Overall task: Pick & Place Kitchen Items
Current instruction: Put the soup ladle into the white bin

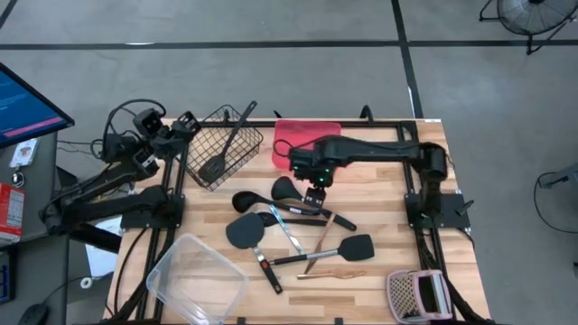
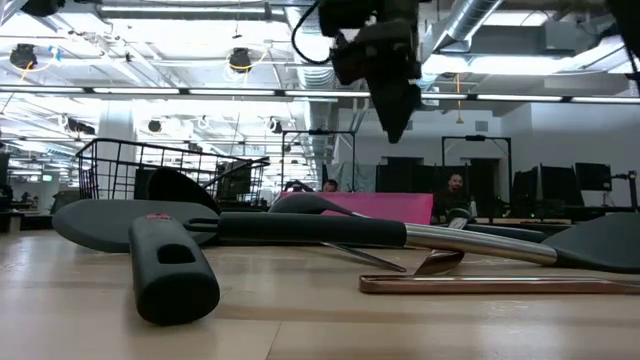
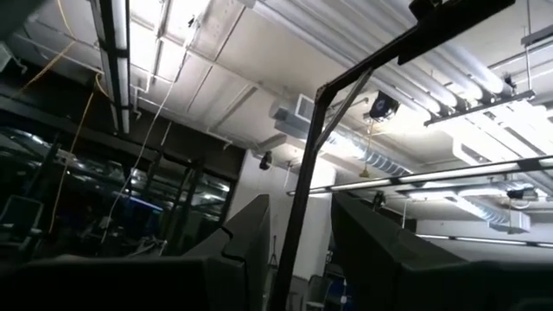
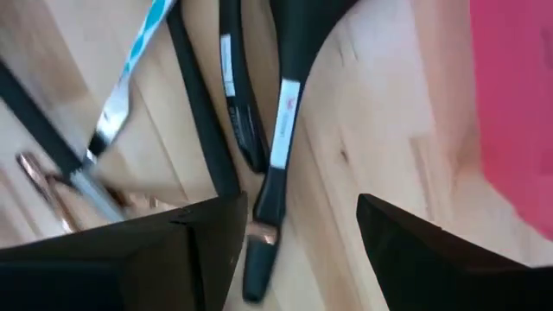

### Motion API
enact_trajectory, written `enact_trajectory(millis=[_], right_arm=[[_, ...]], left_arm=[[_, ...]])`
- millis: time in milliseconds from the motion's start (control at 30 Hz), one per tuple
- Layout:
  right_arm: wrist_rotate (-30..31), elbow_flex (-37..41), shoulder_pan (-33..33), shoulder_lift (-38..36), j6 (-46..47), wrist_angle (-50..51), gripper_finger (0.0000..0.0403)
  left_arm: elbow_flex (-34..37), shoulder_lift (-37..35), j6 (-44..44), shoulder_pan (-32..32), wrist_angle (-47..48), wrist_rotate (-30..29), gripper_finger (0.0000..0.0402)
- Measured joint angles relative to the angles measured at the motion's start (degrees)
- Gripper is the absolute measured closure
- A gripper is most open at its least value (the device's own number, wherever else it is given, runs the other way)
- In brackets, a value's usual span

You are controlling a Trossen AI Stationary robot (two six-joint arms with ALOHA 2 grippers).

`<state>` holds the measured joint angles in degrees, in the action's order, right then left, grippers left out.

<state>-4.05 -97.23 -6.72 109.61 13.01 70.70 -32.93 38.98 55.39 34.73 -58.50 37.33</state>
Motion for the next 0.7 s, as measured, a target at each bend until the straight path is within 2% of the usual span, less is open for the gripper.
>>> enact_trajectory(millis=[167, 300, 700], right_arm=[[0.1, 16.1, -0.2, -7.2, 3.1, -19.2, 0.0182], [0.0, 23.2, 0.0, -8.0, 3.1, -29.5, 0.0182], [-0.1, 23.8, 0.5, -0.1, 0.2, -38.4, 0.0182]], left_arm=[[1.0, -0.4, 0.6, 1.5, 0.0, 0.5, 0.0294], [2.9, -1.2, 1.0, 3.5, 0.0, -0.1, 0.0294], [5.2, -1.5, 2.3, 5.6, 0.0, -1.1, 0.0294]])
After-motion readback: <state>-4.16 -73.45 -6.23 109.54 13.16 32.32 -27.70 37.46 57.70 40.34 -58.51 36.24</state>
